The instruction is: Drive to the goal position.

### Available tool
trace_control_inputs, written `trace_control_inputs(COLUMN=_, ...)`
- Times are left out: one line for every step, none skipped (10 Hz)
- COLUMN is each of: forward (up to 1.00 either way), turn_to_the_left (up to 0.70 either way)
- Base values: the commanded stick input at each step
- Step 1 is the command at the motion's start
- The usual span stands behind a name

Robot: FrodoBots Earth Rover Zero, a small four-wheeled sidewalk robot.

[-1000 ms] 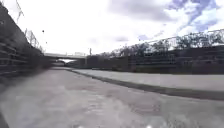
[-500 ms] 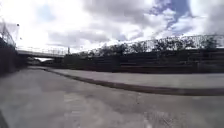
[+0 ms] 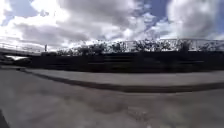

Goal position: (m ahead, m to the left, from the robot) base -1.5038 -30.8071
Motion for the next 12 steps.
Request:
trace_control_inputs(forward=0.0, turn_to_the_left=-0.45)
trace_control_inputs(forward=0.0, turn_to_the_left=-0.45)
trace_control_inputs(forward=0.0, turn_to_the_left=-0.45)
trace_control_inputs(forward=0.0, turn_to_the_left=-0.45)
trace_control_inputs(forward=0.0, turn_to_the_left=-0.45)
trace_control_inputs(forward=0.0, turn_to_the_left=-0.45)
trace_control_inputs(forward=0.0, turn_to_the_left=-0.45)
trace_control_inputs(forward=0.0, turn_to_the_left=-0.45)
trace_control_inputs(forward=0.0, turn_to_the_left=-0.45)
trace_control_inputs(forward=0.0, turn_to_the_left=-0.45)
trace_control_inputs(forward=0.0, turn_to_the_left=-0.45)
trace_control_inputs(forward=0.0, turn_to_the_left=-0.45)
